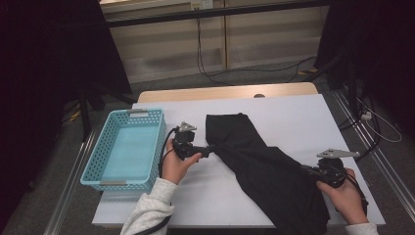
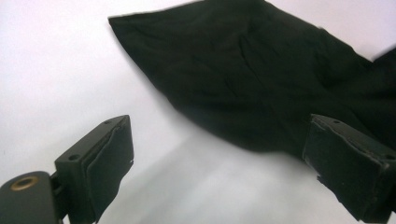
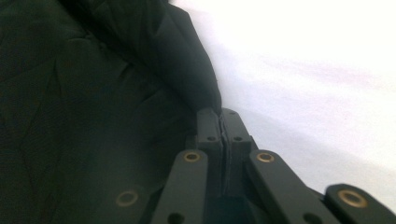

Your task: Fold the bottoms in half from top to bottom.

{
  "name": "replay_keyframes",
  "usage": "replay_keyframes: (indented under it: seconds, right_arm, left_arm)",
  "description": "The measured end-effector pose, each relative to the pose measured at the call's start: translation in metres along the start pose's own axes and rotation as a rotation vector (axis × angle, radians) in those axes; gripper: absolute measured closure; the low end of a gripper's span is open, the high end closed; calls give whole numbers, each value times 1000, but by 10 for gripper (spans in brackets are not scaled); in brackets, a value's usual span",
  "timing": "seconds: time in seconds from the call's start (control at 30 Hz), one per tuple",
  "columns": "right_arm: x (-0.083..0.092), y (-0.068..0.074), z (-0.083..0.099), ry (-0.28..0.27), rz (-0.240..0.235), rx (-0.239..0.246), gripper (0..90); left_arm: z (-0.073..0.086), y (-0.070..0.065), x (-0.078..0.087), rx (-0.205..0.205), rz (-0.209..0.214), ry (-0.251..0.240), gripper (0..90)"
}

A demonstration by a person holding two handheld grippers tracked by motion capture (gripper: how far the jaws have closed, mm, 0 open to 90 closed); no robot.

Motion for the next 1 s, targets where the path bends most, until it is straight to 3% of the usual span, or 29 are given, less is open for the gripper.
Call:
replay_keyframes:
  seconds: [0.23, 0.3, 0.53, 0.73, 0.87, 1.0]
  right_arm:
    - [-1, 1, 0, -4, 9, 12, 880]
    - [-1, 2, 0, -5, 8, 13, 878]
    - [-2, 3, 1, -6, 6, 23, 875]
    - [-2, 5, 2, -8, 7, 27, 870]
    - [-2, 6, 1, -9, 5, 30, 869]
    - [-3, 6, 1, -9, -1, 29, 869]
  left_arm:
    - [-14, 12, -23, 37, -56, 24, 121]
    - [-15, 15, -27, 47, -50, 37, 137]
    - [-18, 15, -45, 21, -61, 52, 210]
    - [-17, 15, -57, 28, -80, 79, 234]
    - [-16, 11, -64, 43, -69, 77, 246]
    - [-18, 9, -63, 48, -59, 101, 365]
Point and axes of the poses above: each handheld gripper's, and its own axes: x roughly backward along the jaws, z roughly out of its underside, y roughly to its left, the point moved 2 cm from there along -x, roughly forward along the jaws, and after that the axes turned 11 degrees about -z, right-handed, at the moved point
